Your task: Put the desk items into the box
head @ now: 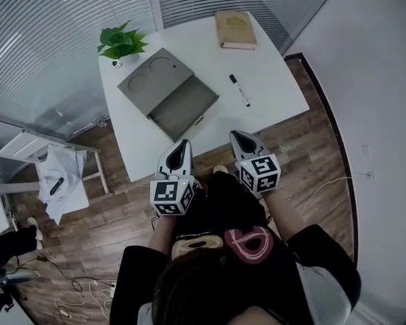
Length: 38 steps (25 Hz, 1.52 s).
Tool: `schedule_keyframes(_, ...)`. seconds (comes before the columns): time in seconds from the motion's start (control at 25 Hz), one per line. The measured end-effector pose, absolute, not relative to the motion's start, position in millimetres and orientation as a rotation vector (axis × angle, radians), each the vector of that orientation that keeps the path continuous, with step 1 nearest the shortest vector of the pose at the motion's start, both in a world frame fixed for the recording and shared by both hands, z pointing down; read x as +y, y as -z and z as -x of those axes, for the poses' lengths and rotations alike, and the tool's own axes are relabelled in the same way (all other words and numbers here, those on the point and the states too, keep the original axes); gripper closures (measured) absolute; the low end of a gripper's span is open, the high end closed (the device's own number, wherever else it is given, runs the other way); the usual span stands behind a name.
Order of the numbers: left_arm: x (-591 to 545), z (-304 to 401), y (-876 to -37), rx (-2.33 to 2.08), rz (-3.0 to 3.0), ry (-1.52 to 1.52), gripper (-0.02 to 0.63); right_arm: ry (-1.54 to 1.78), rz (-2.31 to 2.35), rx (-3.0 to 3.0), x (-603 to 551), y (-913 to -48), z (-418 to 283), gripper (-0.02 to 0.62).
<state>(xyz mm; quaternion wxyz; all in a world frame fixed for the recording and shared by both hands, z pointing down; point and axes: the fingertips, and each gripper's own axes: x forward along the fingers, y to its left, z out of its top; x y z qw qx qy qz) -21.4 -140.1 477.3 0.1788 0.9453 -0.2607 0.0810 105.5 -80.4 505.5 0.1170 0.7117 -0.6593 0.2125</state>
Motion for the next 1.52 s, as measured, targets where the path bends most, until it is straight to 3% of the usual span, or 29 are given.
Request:
schedule_keyframes(0.36,-156.9,5.8,-475.3,-0.799,-2.645,-0.238,0.586,-0.674,-2.104,-1.821,-98.9,-512.8,-164.2,0.575)
schedule_keyframes(0.8,-187.0,-10.6,-472.1,-0.94,-2.596,-0.208,0.586,-0.732,-2.005,-1.795,-135.4,-528.6,-218.9,0.443)
schedule_keyframes(1.52,-211.2,1.9,-478.0,-1.16,-2.498,-0.242,0.586,-0.871,-1.864,-1.697,-175.4,-590.7,-272.9,0.44)
